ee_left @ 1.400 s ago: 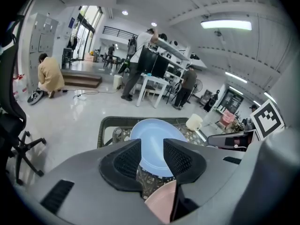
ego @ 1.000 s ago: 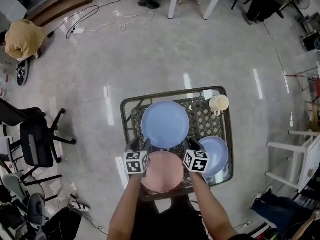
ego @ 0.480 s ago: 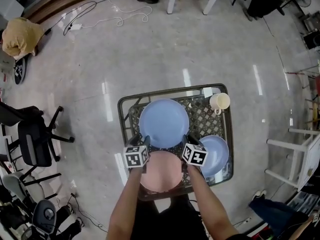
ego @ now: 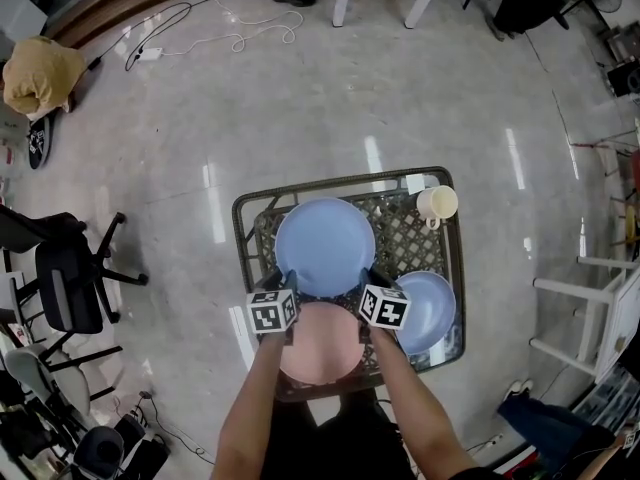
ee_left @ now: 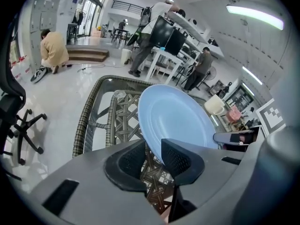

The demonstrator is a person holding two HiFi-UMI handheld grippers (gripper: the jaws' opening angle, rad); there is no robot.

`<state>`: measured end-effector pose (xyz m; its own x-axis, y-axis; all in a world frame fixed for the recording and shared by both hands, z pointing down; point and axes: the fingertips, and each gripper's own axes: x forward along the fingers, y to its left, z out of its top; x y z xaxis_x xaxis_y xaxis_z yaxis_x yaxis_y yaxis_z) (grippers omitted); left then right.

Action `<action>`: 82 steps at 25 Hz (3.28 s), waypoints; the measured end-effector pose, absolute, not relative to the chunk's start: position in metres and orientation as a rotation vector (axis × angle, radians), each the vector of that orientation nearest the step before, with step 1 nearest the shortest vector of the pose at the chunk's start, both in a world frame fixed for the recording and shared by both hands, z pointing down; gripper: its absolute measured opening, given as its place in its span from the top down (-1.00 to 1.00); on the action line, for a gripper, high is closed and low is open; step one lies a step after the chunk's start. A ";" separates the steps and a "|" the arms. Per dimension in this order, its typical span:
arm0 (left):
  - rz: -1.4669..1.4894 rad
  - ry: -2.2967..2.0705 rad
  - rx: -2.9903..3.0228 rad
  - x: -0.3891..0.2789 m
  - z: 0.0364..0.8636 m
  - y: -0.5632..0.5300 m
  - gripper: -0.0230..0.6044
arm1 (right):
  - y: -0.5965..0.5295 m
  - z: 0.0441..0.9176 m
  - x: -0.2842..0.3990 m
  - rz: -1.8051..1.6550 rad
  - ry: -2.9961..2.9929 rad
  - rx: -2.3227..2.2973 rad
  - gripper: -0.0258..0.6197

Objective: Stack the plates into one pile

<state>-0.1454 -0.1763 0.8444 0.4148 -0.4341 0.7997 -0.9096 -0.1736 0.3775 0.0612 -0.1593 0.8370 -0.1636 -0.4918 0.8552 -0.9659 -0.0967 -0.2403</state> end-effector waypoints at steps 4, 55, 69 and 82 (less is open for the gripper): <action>0.654 -1.175 1.768 -0.147 0.843 -0.175 0.58 | -0.160 0.835 0.060 1.215 -1.684 1.599 0.75; 0.564 -1.324 1.603 -0.171 0.768 0.060 0.57 | 0.028 0.769 0.029 1.078 -1.849 1.218 0.74; 0.616 -1.299 1.528 -0.174 0.802 0.086 0.59 | 0.053 0.806 0.026 1.151 -1.736 1.086 0.74; 0.663 -1.282 1.463 -0.175 0.826 0.108 0.60 | 0.069 0.826 0.025 1.201 -1.680 0.992 0.75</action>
